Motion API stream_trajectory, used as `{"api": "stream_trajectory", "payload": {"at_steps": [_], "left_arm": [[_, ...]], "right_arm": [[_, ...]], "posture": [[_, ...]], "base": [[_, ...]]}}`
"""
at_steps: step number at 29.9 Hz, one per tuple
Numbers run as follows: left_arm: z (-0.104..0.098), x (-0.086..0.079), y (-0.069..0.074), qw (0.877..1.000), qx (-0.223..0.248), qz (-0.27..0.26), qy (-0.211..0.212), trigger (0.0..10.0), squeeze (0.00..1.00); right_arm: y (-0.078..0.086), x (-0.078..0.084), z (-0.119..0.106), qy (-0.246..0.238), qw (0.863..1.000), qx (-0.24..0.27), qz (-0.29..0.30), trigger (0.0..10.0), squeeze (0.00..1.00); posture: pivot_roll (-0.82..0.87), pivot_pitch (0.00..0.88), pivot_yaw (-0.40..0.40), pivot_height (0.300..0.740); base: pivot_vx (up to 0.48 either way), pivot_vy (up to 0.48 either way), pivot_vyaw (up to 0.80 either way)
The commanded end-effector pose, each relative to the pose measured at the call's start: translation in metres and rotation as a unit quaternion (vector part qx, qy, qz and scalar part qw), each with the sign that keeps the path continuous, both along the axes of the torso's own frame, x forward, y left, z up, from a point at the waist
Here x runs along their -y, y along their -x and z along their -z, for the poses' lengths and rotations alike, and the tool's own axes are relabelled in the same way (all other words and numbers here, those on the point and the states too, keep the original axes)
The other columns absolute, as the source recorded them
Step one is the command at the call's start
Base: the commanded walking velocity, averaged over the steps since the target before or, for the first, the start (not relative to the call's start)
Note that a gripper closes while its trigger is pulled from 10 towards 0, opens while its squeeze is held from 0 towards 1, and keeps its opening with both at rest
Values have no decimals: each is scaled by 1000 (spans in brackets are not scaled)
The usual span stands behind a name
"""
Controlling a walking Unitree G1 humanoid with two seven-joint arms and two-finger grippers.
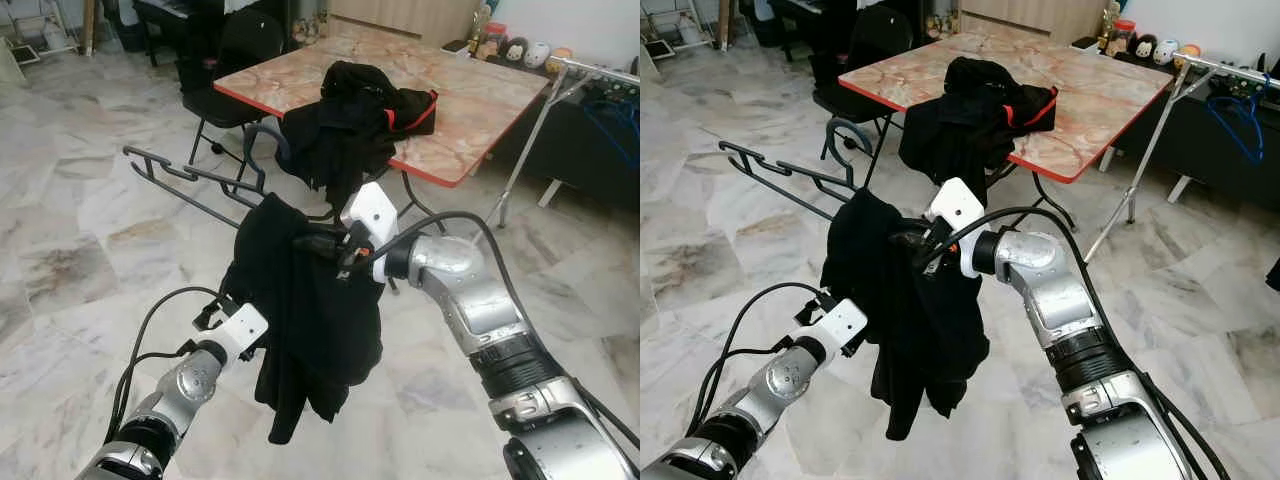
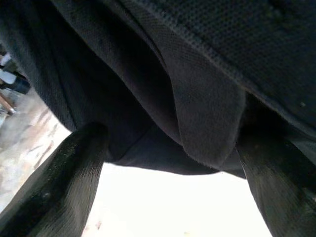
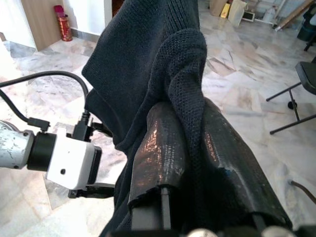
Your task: Hang hanger
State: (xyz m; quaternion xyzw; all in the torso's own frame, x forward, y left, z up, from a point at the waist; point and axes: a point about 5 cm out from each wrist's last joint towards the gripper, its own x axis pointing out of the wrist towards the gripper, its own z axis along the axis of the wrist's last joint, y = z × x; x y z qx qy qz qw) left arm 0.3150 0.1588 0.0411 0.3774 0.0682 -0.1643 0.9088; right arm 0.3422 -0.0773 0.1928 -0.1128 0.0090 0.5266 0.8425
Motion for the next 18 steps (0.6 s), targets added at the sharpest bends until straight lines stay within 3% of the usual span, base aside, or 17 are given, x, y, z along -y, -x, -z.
{"api": "stream_trajectory", "payload": {"at_steps": [1,8,12,13,18], "left_arm": [[0,1,-2,1000,1,5,-20,10000,0],[-1,-1,-4,1000,14,-15,-14,10000,0],[-7,-4,-7,998,31,-44,17,10000,0],[-12,-6,-9,996,45,-63,46,10000,0],[-13,-1,-8,996,44,-44,68,10000,0]], "right_arm": [[2,-4,-14,-15,1000,24,-14,10000,0],[4,-4,-14,-14,1000,22,-17,10000,0],[5,-5,-12,-12,1000,19,-20,10000,0],[6,-6,-8,-8,1000,17,-24,10000,0],[8,-6,-6,-8,999,12,-29,10000,0]], "posture": [[-132,0,-28,740],[-132,0,-28,740],[-132,0,-28,740],[-132,0,-28,740],[-132,0,-28,740]], "base": [[0,0,0],[0,0,0],[0,0,0],[0,0,0],[0,0,0]]}}
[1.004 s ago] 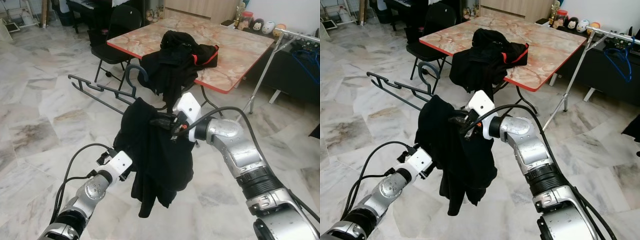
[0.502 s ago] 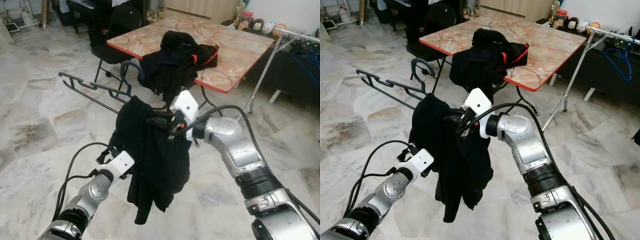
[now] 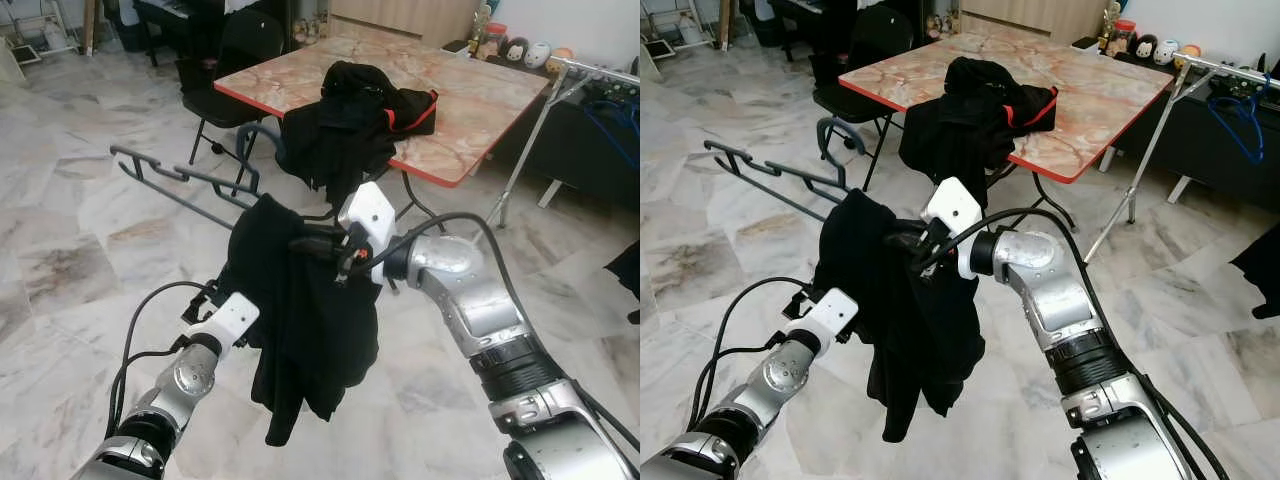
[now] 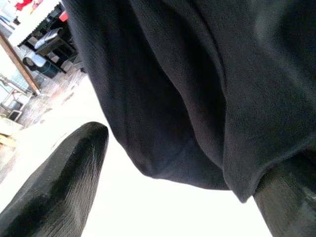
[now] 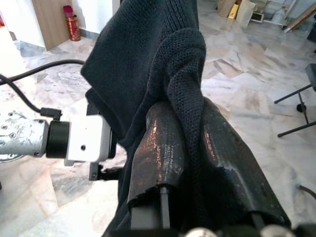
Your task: Hang hanger
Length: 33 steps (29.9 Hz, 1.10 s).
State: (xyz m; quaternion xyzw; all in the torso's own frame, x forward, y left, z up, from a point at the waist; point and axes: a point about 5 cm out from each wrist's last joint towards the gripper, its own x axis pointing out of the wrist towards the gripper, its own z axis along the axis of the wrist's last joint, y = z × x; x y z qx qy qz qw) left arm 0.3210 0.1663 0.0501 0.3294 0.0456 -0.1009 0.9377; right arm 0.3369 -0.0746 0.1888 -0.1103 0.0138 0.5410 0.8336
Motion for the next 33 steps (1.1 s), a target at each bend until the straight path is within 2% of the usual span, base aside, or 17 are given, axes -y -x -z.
{"api": "stream_trajectory", "payload": {"at_steps": [1,13,17,18,19,20,21,22,33], "left_arm": [[-3,8,-2,1000,4,18,15,10000,0],[-2,23,3,996,-7,71,59,10000,0],[0,25,4,996,-13,74,56,10000,0],[0,25,4,996,-14,74,57,9098,0],[1,24,4,996,-17,73,56,4549,0],[1,24,4,996,-19,73,56,4549,0],[3,24,4,996,-23,73,55,784,0],[4,24,4,995,-27,74,54,0,0],[7,25,6,995,-39,79,53,0,0]], "right_arm": [[3,-4,-10,-9,1000,19,-13,10000,0],[10,-8,-10,-10,999,13,-41,10000,0],[11,-9,-10,-11,999,13,-45,10000,0],[11,-9,-10,-11,999,13,-45,10000,0],[11,-9,-10,-10,999,13,-45,10000,0],[11,-9,-10,-10,999,13,-45,10000,0],[12,-9,-11,-11,999,14,-46,10000,0],[12,-9,-12,-12,999,14,-46,10000,0],[11,-8,-14,-15,999,15,-44,10000,0]], "posture": [[-132,0,-28,740],[-129,0,-24,740],[-129,0,-24,740],[-129,0,-24,740],[-130,0,-24,740],[-130,0,-24,740],[-130,0,-24,740],[-130,0,-24,740],[-130,0,-25,740]], "base": [[0,0,0],[0,0,0],[0,0,0],[0,0,0],[0,0,0],[0,0,0],[0,0,0],[0,0,0],[0,0,0]]}}
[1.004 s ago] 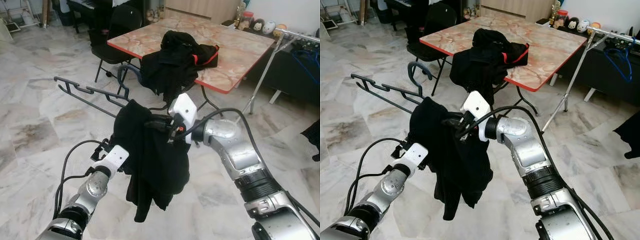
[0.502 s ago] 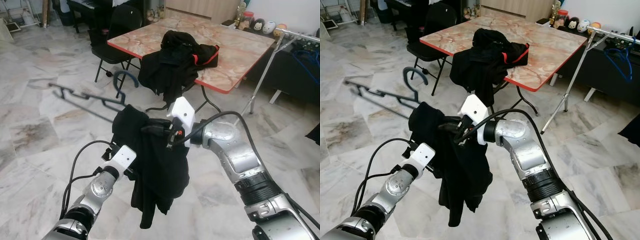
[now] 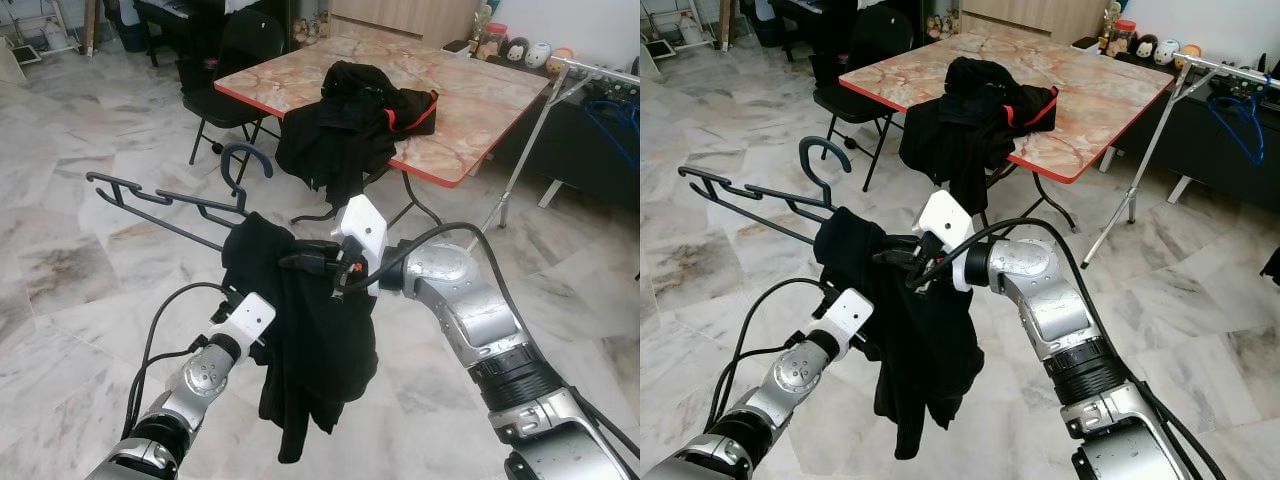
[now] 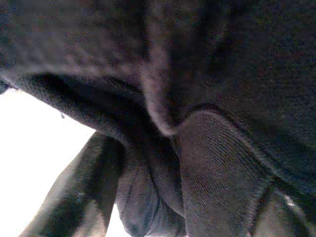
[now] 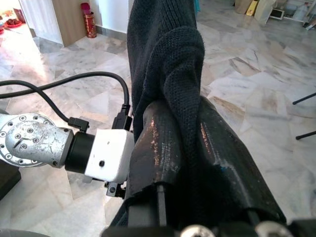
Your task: Hang hanger
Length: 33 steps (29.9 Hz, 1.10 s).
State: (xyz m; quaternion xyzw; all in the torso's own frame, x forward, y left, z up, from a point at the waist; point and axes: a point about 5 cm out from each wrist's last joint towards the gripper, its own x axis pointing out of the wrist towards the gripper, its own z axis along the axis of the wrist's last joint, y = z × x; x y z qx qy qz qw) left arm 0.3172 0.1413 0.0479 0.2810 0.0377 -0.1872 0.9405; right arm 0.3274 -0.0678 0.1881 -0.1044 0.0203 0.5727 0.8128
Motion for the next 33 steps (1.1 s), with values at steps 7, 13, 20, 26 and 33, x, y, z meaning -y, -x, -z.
{"api": "stream_trajectory", "payload": {"at_steps": [7,13,20,26,33], "left_arm": [[5,0,2,1000,-17,0,1,0,0],[6,0,3,1000,-20,2,1,0,0],[8,0,3,1000,-26,2,0,0,0],[8,0,4,1000,-31,0,6,0,0],[11,-2,4,999,-39,-8,7,0,0]], "right_arm": [[1,-1,-14,-16,1000,25,-4,10000,0],[2,0,-14,-16,1000,23,-4,10000,0],[2,0,-13,-17,1000,23,-3,10000,0],[2,0,-13,-18,1000,22,-2,10000,0],[1,2,-12,-16,1000,25,5,10000,0]], "posture": [[-131,0,-23,740],[-130,0,-21,740],[-130,0,-21,740],[-130,0,-21,740],[-131,0,-20,740]], "base": [[0,0,0],[0,0,0],[0,0,0],[0,0,0],[0,0,0]]}}
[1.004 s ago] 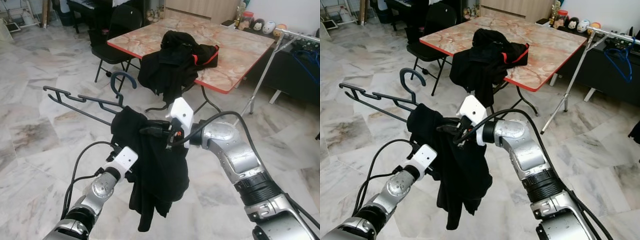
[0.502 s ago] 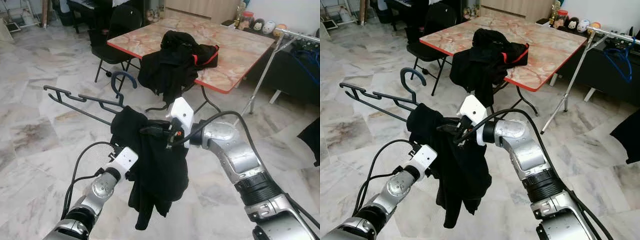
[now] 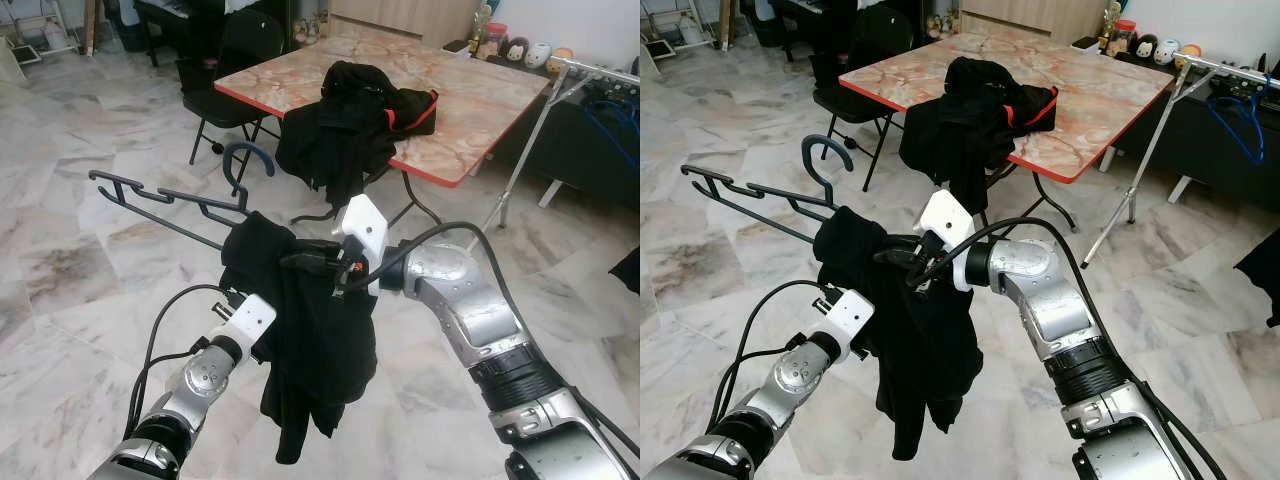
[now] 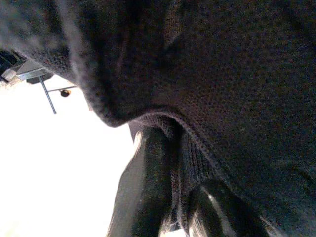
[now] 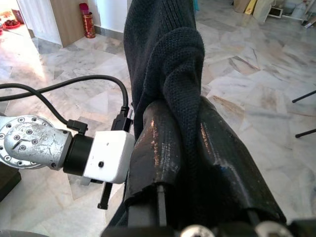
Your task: Hang hanger
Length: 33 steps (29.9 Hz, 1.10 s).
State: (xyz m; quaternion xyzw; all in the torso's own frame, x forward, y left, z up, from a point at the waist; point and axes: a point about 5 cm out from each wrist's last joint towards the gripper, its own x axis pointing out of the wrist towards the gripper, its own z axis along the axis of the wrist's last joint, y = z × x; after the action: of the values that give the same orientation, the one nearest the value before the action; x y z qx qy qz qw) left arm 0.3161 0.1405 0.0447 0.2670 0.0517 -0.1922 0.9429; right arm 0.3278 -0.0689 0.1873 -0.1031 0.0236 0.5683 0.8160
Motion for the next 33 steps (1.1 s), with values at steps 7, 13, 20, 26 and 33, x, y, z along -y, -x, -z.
{"api": "stream_trajectory", "payload": {"at_steps": [7,13,20,26,33], "left_arm": [[22,-25,8,994,-71,-77,-17,7529,0],[26,-47,15,990,-78,-114,-10,10000,0],[32,-62,25,987,-96,-127,-9,10000,0],[33,-66,28,987,-99,-124,-12,10000,0],[34,-70,31,987,-107,-121,-15,10000,0]], "right_arm": [[3,28,-2,36,998,48,3,10000,0],[13,63,14,81,996,31,7,10000,0],[30,92,21,97,995,16,-18,10000,0],[47,107,25,94,994,-10,-57,10000,0],[46,129,34,175,984,-4,-21,10000,0]], "posture": [[-135,0,-20,740],[-140,0,-16,740],[-146,0,-5,740],[-140,0,-1,740],[-142,0,6,740]], "base": [[0,0,0],[0,0,0],[0,0,0],[0,0,0],[0,0,0]]}}
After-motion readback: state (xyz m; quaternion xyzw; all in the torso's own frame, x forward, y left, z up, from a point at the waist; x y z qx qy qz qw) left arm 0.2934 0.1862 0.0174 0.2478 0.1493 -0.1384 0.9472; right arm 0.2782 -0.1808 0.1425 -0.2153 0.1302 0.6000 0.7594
